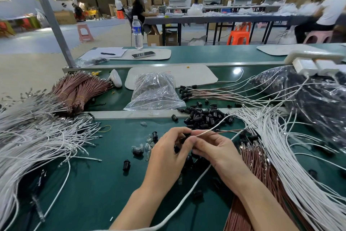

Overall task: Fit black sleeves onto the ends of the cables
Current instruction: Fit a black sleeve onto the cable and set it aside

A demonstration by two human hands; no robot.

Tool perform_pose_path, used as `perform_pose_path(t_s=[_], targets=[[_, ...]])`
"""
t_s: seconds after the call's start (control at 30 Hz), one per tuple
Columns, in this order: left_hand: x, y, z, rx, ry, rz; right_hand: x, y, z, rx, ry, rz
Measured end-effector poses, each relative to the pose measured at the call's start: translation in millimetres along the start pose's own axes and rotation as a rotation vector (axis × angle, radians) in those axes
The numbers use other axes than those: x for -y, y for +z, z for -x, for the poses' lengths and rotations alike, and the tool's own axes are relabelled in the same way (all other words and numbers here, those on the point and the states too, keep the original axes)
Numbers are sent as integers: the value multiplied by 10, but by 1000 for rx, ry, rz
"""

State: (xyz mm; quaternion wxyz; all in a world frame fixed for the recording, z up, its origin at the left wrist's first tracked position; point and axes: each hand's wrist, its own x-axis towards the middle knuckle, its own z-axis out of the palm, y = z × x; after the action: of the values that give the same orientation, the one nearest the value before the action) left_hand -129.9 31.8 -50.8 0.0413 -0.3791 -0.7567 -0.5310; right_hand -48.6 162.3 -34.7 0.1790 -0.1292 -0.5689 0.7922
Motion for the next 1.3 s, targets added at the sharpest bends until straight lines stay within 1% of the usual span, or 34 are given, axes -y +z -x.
perform_pose_path(t_s=[0.17, 0.27, 0.33, 0.47, 0.57, 0.73, 0.9, 1.1, 1.3], targets=[[-8, -16, 8, 20, -19, 3, 23, -1, -7, -10, 15, -13], [-7, -3, 3, -3, -21, -47, 17, 10, -18, -79, -15, -12], [-7, 9, -4, -4, -36, -27, 12, 17, -18, -98, -18, -11], [17, -1, -18, 8, -91, 23, 26, 20, 1, -89, -3, -84], [30, -13, -28, -10, -109, -48, 43, 13, 2, -99, 0, -139], [13, -7, -32, 22, -110, -200, 48, 32, 15, -59, 5, -113], [9, -5, -37, -22, -136, -203, 46, 74, 16, -20, 16, -110], [-19, 6, -21, 19, -147, -263, 38, 80, 5, -26, 28, -133], [-27, 28, -37, 70, -184, -208, 10, 98, -17, -12, 50, -169]])
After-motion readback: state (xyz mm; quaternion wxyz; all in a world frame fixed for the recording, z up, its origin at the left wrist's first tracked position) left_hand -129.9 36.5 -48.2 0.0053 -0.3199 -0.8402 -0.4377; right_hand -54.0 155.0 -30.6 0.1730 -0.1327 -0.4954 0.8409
